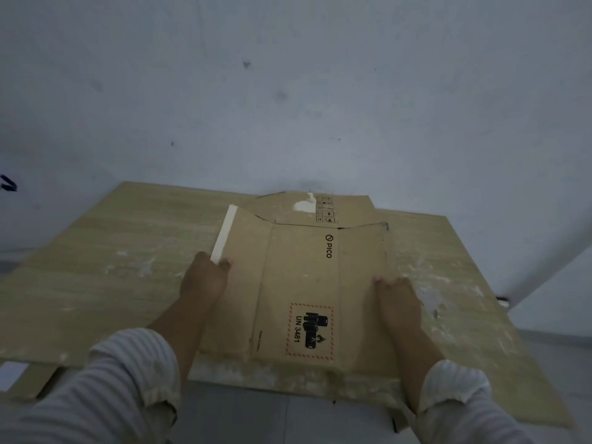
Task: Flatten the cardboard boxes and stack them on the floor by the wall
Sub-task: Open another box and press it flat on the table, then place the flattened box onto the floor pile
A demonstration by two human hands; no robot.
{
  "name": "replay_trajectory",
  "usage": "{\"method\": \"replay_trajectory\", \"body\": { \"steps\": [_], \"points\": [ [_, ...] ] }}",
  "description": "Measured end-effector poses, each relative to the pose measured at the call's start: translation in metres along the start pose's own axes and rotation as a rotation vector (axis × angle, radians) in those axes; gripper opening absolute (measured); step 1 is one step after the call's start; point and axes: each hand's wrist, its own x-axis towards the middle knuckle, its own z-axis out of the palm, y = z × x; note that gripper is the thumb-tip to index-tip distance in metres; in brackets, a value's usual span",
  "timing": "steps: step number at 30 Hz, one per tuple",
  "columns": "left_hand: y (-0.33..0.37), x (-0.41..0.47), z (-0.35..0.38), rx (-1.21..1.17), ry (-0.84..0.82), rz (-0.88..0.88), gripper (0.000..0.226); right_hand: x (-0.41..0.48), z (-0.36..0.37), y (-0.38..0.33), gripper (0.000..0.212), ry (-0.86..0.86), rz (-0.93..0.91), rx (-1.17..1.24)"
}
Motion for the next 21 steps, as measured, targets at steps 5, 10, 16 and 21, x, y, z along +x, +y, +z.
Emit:
{"method": "replay_trajectory", "body": {
  "steps": [5,10,16,21],
  "points": [
    [0.000,-0.003,-0.036,-0.084,0.062,0.007,0.050,-0.013,-0.008,-0.032,0.051,0.008,-0.068,0.055],
    [-0.016,0.010,-0.085,-0.121,0.132,0.022,0.050,-0.037,0.007,-0.073,0.047,-0.004,-0.127,0.097],
    [-0.064,0.037,-0.161,-0.122,0.190,0.022,0.053,-0.090,0.056,-0.129,0.052,-0.024,-0.167,0.133],
    [-0.128,0.059,-0.240,-0.132,0.199,0.031,0.048,-0.159,0.112,-0.178,0.053,-0.041,-0.194,0.167]
  ]
}}
